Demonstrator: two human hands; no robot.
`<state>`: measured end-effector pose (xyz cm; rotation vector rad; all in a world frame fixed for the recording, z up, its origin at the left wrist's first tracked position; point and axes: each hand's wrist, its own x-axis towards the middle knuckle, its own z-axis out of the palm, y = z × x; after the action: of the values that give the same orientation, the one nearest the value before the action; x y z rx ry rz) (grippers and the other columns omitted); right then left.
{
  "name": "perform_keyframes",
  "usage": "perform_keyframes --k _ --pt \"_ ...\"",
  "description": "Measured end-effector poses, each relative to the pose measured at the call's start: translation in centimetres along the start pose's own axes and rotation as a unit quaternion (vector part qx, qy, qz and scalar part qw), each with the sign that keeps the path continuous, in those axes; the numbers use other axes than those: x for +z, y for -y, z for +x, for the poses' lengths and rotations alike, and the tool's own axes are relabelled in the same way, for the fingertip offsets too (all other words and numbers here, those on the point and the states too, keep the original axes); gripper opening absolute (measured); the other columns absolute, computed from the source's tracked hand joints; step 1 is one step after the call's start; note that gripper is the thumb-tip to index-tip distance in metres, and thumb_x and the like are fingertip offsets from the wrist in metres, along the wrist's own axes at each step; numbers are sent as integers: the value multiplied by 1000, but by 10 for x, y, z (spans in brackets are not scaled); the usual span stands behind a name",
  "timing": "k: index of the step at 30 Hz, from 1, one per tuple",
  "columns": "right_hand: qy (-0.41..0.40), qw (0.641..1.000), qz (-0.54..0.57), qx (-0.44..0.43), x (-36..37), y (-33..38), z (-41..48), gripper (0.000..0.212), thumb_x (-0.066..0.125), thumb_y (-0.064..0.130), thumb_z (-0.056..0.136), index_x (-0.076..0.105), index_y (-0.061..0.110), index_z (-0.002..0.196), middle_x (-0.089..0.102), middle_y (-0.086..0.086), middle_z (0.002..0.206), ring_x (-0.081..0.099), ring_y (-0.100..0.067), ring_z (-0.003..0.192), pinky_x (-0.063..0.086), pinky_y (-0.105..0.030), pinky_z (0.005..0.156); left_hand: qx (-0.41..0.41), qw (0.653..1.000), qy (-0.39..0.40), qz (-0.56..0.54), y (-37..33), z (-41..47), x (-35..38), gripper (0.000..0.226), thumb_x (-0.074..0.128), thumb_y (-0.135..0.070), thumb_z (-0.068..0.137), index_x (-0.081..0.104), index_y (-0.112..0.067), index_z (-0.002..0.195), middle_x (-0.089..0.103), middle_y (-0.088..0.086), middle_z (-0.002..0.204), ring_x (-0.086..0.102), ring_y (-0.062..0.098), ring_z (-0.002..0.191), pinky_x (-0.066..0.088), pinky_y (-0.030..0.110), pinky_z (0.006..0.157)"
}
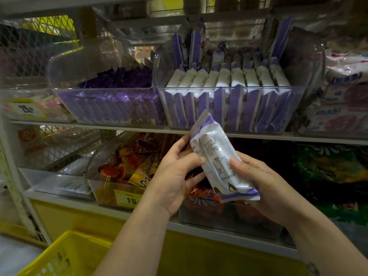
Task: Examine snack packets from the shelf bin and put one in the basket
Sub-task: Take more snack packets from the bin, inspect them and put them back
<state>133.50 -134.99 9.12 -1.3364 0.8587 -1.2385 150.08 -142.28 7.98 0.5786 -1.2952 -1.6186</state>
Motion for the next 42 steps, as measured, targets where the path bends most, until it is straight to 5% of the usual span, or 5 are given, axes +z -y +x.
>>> perform_keyframes --k 15,21,27,34,42 --pt "-159 974 -10 -161 34 77 -4 33 49 19 97 55 29 127 74 5 105 71 -11 95 59 -24 66 85 964 125 218 -80 -26 23 55 69 -15 86 49 -37 133 68 -9 122 64 10 113 55 31 92" --pt "-182 777 -544 -259 23 123 1 77 70 40 80 27 50 143 15 18 156 27 -5 141 41 -38 108 203 905 33 372 -129 -19 45 49 69 -19 88 54 -51 121 72 -19 108 68 -1 98 51 31 92" --pt "-85 696 -685 -199 19 164 33 103 62 78 59 10 56 145 -2 31 152 45 -8 126 46 -29 94 247 823 -43 510 -169 -1 73 33 66 -39 88 60 -49 119 66 -31 104 59 -12 98 43 8 75" --pt "-110 748 -577 -309 3 195 62 63 78 31 72 49 22 128 53 5 123 55 -8 110 47 -21 93 268 813 22 517 -191 24 90 59 66 -45 87 49 -29 141 69 -10 118 63 4 107 51 34 96" --pt "-126 758 -567 -297 -20 207 98 36 73 19 83 56 23 114 61 8 108 58 -1 98 50 -24 84 291 834 105 457 -205 79 71 47 49 2 95 58 -26 131 68 -6 118 62 -5 108 47 12 92"
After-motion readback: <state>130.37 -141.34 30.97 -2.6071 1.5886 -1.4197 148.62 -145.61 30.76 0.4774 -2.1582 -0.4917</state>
